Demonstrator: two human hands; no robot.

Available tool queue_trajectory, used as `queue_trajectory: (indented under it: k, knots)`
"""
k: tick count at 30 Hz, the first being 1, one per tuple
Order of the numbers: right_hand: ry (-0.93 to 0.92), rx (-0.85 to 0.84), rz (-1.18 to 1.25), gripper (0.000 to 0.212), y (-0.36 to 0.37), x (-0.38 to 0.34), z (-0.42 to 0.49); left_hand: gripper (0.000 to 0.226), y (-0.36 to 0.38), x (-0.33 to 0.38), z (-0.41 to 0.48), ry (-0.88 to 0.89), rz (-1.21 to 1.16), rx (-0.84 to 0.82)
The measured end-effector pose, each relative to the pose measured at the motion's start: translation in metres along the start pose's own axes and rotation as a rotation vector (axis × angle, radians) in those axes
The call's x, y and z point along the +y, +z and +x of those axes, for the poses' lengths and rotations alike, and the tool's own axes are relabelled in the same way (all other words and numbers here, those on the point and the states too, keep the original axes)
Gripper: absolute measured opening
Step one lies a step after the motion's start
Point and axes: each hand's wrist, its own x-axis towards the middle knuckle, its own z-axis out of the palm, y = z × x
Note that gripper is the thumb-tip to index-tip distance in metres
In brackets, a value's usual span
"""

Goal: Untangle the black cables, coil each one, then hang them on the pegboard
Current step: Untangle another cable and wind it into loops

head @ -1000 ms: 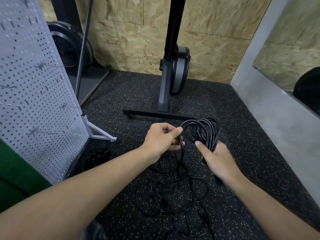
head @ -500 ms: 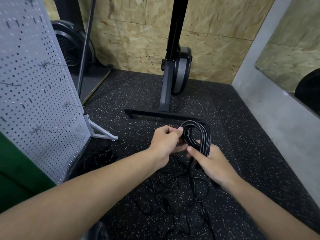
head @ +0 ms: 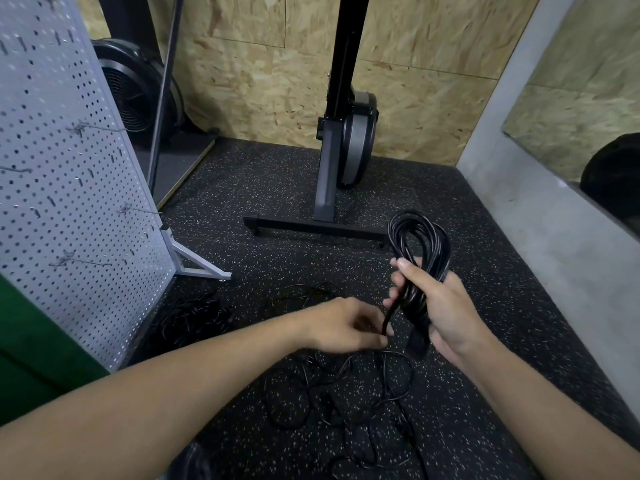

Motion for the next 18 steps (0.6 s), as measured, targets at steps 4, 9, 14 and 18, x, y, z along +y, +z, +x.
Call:
queue_trajectory:
  k: [4, 9, 14, 18]
  knots:
    - [0.017, 0.068, 0.083, 0.021, -0.005, -0.003, 0.004, 0.022, 0.005, -0.003, 0.003, 0.073, 0.052, 0.018]
    - [0.008, 0.134, 0.181, 0.012, -0.022, -0.006, 0.012, 0.028, 0.015, 0.001, 0.007, 0.068, 0.033, -0.027]
    - [-0.095, 0.277, -0.438, 0.023, -0.045, -0.001, 0.020, 0.027, 0.007, 0.001, 0.008, 0.058, 0.218, 0.021]
    - [-0.094, 0.231, -0.898, 0.022, -0.056, -0.002, 0.019, 0.019, -0.010, 0.007, 0.007, 0.218, 0.305, 0.282]
